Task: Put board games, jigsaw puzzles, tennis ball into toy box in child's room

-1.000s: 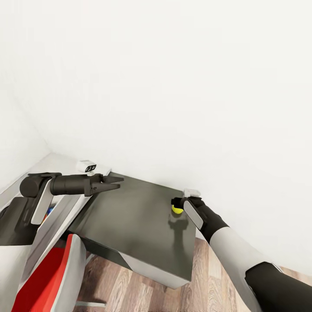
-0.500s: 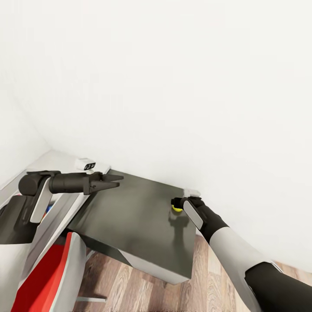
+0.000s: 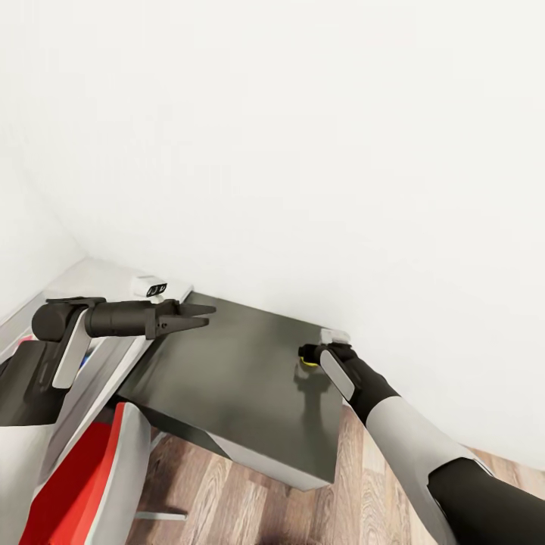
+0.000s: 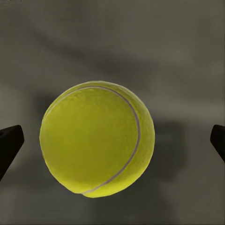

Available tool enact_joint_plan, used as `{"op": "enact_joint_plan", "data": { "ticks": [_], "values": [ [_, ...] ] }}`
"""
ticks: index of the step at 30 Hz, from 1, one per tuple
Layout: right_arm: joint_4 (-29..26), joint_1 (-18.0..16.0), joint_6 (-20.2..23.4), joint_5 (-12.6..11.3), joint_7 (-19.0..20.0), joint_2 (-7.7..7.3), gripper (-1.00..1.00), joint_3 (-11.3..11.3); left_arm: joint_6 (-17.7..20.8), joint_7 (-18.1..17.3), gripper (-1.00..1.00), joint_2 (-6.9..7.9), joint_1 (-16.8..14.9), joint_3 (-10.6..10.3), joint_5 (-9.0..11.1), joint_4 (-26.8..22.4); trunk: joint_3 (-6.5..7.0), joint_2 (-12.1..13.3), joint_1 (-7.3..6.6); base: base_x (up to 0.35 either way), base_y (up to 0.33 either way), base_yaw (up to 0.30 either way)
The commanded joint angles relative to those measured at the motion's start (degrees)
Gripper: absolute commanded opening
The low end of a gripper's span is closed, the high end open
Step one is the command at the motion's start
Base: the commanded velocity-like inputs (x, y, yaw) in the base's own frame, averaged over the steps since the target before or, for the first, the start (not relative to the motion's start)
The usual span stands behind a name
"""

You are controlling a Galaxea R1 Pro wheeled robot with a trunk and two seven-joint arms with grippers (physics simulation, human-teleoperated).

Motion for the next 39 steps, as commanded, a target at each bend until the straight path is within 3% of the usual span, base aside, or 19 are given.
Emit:
{"op": "enact_joint_plan", "data": {
  "ticks": [1,20,21,39],
  "values": [
    [-0.11,-0.05,0.01,-0.6,-0.56,-0.03,1.0,0.33,0.58,-0.06,1.0,0.07,-0.05,-0.08,0.2,0.0,-0.14,-0.11,0.03,0.0,0.0,0.0],
    [-0.24,-0.04,-2.2,-0.57,-0.39,-0.11,1.0,0.6,0.58,-0.1,1.0,0.14,-0.06,-0.17,0.2,0.0,-0.27,-0.11,0.03,0.0,0.0,0.0],
    [-0.24,-0.04,-2.19,-0.57,-0.39,-0.11,-1.0,0.6,0.58,-0.1,1.0,0.14,-0.06,-0.17,0.22,0.0,-0.27,-0.11,0.03,0.0,0.0,0.0],
    [-0.15,-0.04,-2.18,-0.57,-0.39,-0.32,-1.0,0.6,0.49,-0.1,1.0,0.14,-0.05,-0.17,0.27,0.0,-0.27,-0.11,0.03,0.0,0.0,0.0]
  ]
}}
